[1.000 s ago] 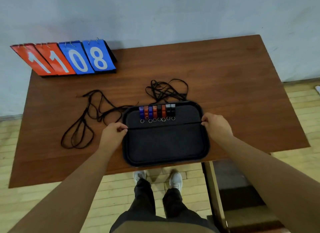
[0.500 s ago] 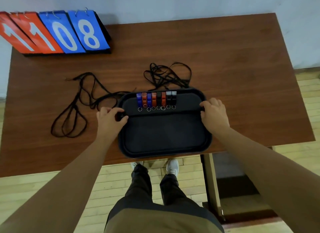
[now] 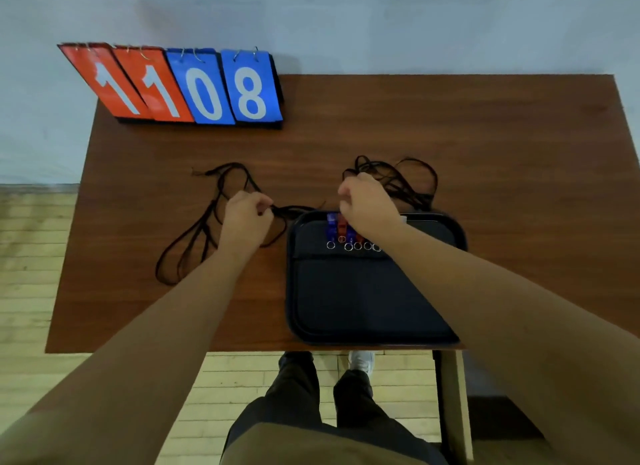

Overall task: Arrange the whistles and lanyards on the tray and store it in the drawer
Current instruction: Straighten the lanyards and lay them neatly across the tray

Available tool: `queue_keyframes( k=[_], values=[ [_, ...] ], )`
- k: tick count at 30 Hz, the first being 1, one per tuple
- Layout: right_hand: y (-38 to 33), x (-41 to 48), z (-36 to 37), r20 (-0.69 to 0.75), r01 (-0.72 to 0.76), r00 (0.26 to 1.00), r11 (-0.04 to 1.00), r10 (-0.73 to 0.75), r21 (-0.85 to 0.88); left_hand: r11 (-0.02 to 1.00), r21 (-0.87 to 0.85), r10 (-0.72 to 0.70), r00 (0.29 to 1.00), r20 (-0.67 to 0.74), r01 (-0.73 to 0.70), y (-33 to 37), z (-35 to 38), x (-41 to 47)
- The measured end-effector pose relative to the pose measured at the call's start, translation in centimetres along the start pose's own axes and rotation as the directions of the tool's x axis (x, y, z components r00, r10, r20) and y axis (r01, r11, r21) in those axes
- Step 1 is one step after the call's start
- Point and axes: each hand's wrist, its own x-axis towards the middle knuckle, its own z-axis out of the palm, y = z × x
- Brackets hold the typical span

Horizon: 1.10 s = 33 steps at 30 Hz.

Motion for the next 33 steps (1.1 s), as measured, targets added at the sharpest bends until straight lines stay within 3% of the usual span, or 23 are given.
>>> queue_keyframes(
  k=[7,13,15,19,24,27,33],
  values=[
    [-4.6,5.2,4.0,0.222,0.016,0.975,0.987,0.020,-0.161,0.986,0.150,0.063,0.994,0.085,-0.075,-2.7,1.5,3.0],
    [-6.5,7.3,6.1,0.259,0.108,0.965,0.947,-0.027,-0.302,0.994,0.003,0.109,0.993,0.037,-0.110,-5.0,0.7,4.5],
    [-6.8,7.7,6.0,0.245,0.106,0.969,0.960,-0.041,-0.258,0.991,-0.057,0.125,0.992,0.012,-0.124,-5.4,-0.4,4.7],
    [-7.2,7.9,3.5,0.148,-0.011,0.989,1.000,0.011,-0.003,0.975,-0.173,0.133,0.990,-0.042,-0.138,-5.8,-3.2,4.8],
    [-8.3,6.6,-0.9,0.040,0.006,0.999,0.986,-0.013,0.165,0.926,-0.369,0.063,0.997,-0.043,-0.075,-4.6,-6.6,3.7],
    [-8.9,5.3,-3.1,0.012,0.017,1.000,0.985,-0.019,0.173,0.889,-0.458,-0.003,0.999,-0.034,-0.013,-3.1,-8.6,2.5],
    [-9.3,3.0,-6.1,-0.017,-0.034,0.999,0.994,0.036,0.099,0.826,-0.557,0.016,0.992,-0.127,-0.085,1.3,-12.9,0.0]
  ],
)
